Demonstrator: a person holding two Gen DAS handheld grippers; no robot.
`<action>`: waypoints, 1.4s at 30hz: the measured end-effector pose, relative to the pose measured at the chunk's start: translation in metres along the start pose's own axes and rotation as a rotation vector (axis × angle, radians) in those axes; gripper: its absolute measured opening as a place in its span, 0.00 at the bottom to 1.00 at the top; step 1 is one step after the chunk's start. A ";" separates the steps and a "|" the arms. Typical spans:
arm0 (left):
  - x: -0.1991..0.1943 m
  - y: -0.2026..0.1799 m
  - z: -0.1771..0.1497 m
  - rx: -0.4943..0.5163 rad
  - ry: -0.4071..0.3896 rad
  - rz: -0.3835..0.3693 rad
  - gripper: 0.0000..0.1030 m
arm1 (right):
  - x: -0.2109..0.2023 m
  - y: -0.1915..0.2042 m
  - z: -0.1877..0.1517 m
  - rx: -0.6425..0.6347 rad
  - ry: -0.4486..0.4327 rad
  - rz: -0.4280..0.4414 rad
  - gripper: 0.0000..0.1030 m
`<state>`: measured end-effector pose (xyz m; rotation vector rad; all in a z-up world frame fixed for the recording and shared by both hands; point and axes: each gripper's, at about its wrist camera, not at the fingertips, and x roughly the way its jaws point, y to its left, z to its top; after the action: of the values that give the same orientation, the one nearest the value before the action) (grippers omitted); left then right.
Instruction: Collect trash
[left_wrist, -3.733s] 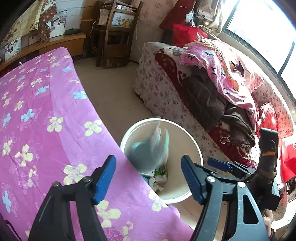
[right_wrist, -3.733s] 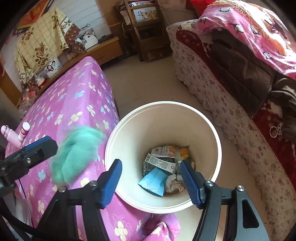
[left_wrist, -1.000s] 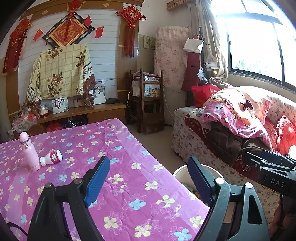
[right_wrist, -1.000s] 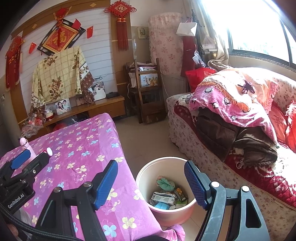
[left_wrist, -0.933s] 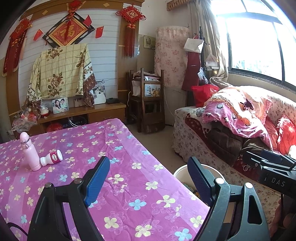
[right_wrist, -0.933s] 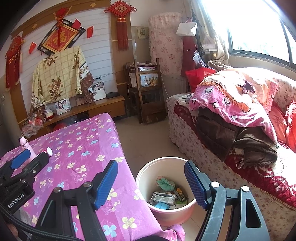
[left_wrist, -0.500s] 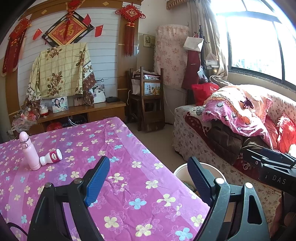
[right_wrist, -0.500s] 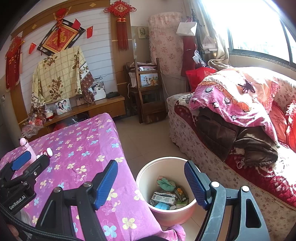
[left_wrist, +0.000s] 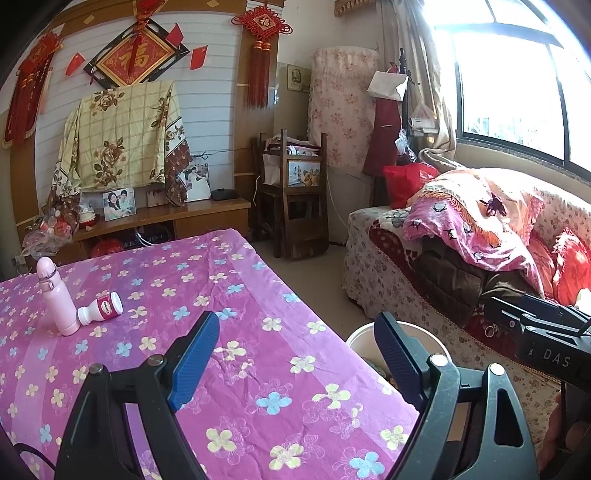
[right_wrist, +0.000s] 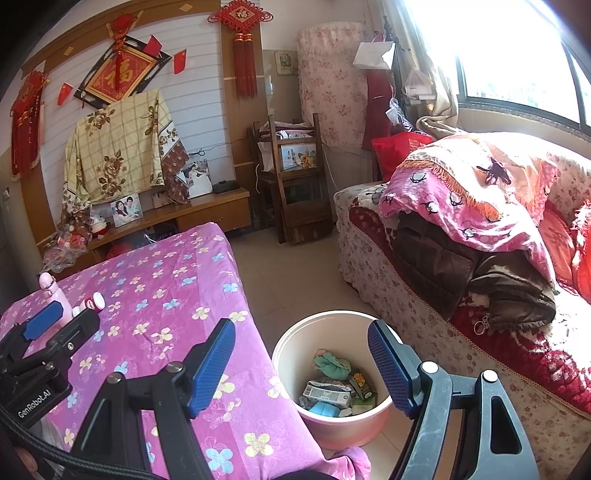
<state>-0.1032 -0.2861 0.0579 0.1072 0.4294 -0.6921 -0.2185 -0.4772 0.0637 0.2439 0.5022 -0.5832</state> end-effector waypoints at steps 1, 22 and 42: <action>0.000 0.000 0.000 -0.001 0.001 0.000 0.84 | 0.000 0.000 0.000 0.000 0.000 0.000 0.75; 0.003 0.002 -0.006 -0.014 0.012 0.008 0.84 | 0.005 0.004 -0.006 0.000 0.016 -0.005 0.75; 0.005 0.004 -0.010 -0.012 0.013 0.018 0.84 | 0.006 0.002 -0.007 0.000 0.031 -0.012 0.75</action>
<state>-0.1008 -0.2831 0.0464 0.1037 0.4445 -0.6713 -0.2152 -0.4760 0.0548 0.2501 0.5339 -0.5914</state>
